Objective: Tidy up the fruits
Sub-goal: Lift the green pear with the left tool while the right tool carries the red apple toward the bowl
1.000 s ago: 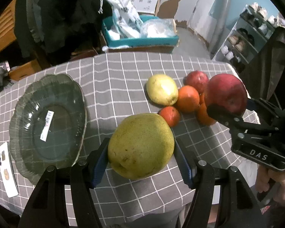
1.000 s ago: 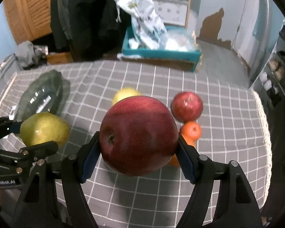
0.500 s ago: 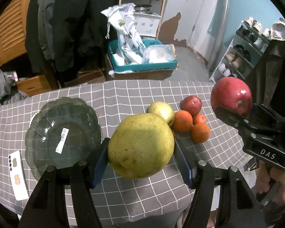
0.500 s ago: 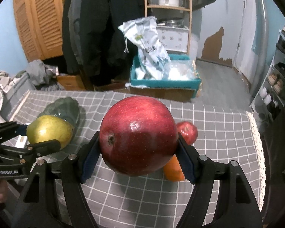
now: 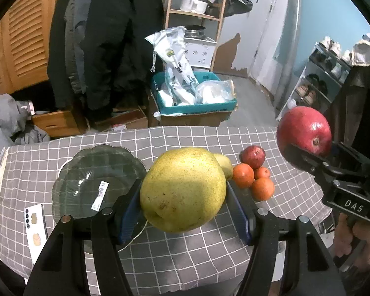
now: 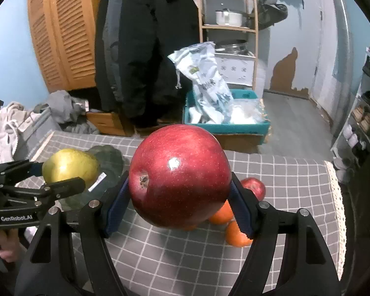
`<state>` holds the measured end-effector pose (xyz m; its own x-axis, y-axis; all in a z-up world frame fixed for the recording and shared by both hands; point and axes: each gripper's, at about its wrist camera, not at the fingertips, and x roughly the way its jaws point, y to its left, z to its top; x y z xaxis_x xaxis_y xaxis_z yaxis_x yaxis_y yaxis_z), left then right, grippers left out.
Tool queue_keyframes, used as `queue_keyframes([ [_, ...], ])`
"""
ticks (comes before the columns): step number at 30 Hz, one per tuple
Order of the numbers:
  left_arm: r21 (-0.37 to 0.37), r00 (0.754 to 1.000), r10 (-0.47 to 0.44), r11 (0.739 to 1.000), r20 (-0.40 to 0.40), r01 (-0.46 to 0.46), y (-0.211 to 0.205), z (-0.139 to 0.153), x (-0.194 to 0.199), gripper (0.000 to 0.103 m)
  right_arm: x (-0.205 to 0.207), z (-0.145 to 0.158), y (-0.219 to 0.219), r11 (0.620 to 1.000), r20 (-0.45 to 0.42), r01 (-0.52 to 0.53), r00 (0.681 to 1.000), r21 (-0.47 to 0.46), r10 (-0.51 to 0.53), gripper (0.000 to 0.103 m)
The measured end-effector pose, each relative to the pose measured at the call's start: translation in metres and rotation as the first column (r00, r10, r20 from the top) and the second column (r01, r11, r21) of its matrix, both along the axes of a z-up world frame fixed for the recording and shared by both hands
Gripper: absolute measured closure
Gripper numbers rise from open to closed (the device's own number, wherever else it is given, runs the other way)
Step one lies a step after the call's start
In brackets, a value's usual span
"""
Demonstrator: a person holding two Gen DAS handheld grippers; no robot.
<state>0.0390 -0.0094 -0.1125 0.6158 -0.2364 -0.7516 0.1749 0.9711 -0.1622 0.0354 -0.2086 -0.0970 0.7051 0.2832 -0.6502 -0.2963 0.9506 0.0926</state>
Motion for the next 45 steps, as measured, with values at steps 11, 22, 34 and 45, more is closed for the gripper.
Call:
queue_keyframes([
  [11,-0.001,0.997,0.082,0.997,0.012,-0.082,0.038,0.002,0.004,0.036,0.011,0.003,0.034,0.998,-0.009,-0.056,0.998,0.019,0.056,0.028],
  [22,0.008,0.985,0.172,0.985,0.004,-0.172,0.082,-0.006,0.008,0.036,0.028,-0.003,0.072,0.993,-0.045,-0.105,0.993,0.044,0.107,0.028],
  [34,0.012,0.963,0.254,0.967,-0.086,-0.254,0.130,-0.044,0.017,0.036,0.048,-0.020,0.127,0.982,-0.097,-0.180,0.978,0.063,0.185,0.028],
  [45,0.036,0.932,0.303,0.953,-0.198,-0.302,0.158,-0.100,0.032,0.036,0.065,-0.056,0.176,0.967,-0.174,-0.251,0.951,0.046,0.256,0.028],
])
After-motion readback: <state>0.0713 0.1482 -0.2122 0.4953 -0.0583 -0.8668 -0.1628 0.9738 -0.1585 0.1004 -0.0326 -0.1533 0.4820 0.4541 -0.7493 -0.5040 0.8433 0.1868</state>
